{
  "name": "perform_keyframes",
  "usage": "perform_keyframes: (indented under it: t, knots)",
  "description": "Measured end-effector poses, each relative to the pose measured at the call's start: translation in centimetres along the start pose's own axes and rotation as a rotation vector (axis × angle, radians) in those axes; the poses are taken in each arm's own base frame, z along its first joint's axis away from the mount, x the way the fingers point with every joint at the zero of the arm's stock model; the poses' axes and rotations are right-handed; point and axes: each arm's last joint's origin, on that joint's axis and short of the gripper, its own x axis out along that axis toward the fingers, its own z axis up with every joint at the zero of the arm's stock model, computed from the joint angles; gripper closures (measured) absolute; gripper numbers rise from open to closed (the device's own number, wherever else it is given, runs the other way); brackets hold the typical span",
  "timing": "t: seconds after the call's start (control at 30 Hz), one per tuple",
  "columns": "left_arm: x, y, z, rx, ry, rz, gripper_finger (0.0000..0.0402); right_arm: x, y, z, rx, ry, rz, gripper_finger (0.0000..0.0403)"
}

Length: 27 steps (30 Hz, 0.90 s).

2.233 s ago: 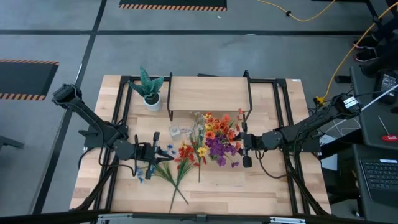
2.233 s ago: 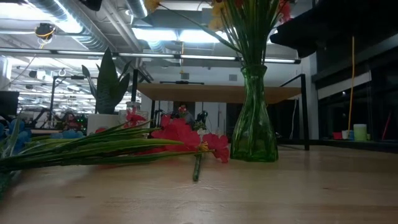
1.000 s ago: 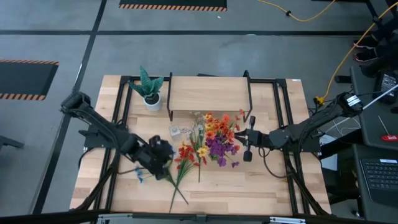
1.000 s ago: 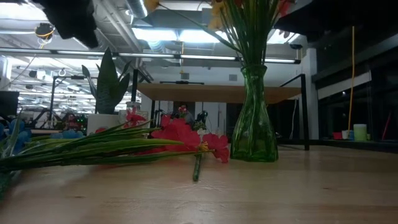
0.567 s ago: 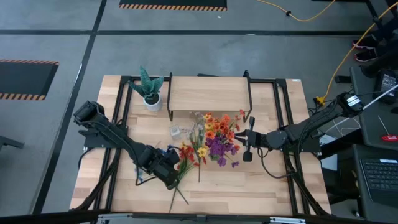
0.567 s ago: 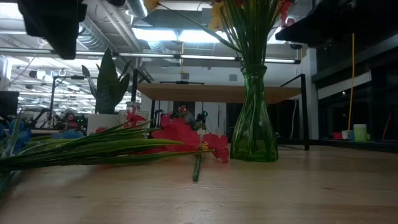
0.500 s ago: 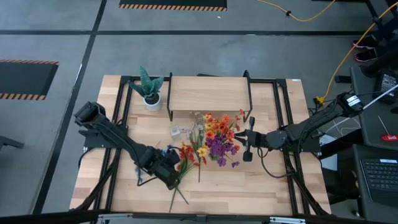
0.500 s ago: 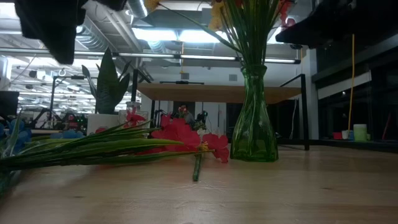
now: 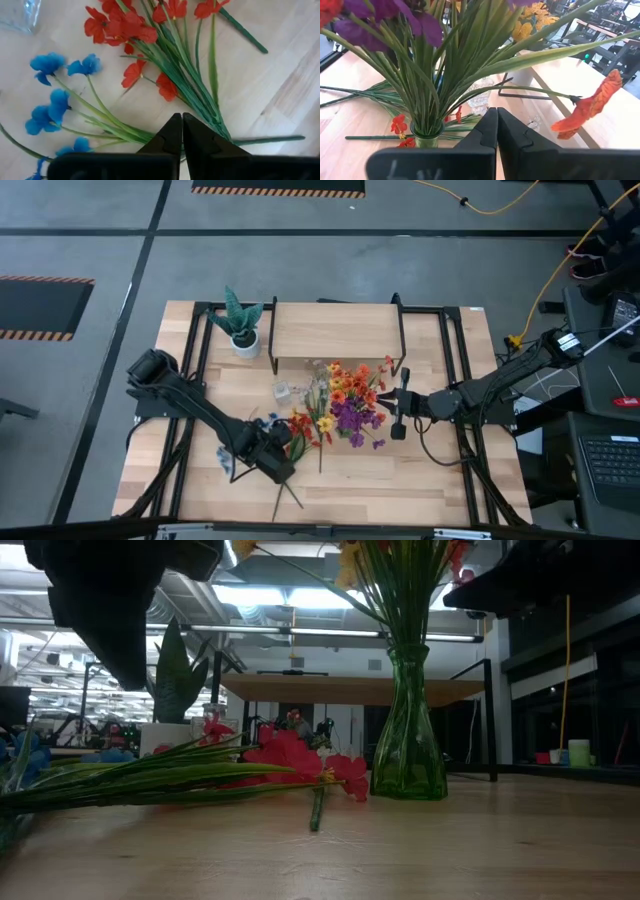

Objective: Pick and place flowers into a vace then onto a shelf
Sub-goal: Put the red flowers into the transparent vase

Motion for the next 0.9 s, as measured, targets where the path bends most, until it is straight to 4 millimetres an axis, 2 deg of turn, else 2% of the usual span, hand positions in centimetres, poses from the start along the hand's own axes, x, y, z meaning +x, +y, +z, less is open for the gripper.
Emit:
perform_keyframes:
  t: [0.13,0.3,0.53,0.9]
  knots:
    - [0.8,-0.7,-0.1,-0.074,0.018,-0.047,0.0365,0.0,0.0,0.0,0.004,0.0,0.0,0.0397]
    - [1.7,-1.7,-0.3,-0.08,0.054,-0.116,0.0325,0.0,0.0,-0.1,0.047,0.009,0.003,0.04]
    - [1.9,-1.7,-0.2,-0.104,0.003,-0.097,0.0276,0.0,0.3,-0.2,0.067,0.013,0.093,0.0395]
    - [3.5,-2.2,-1.0,-0.088,0.016,-0.076,0.0242,-0.1,0.4,-0.2,0.063,0.016,0.112,0.0395]
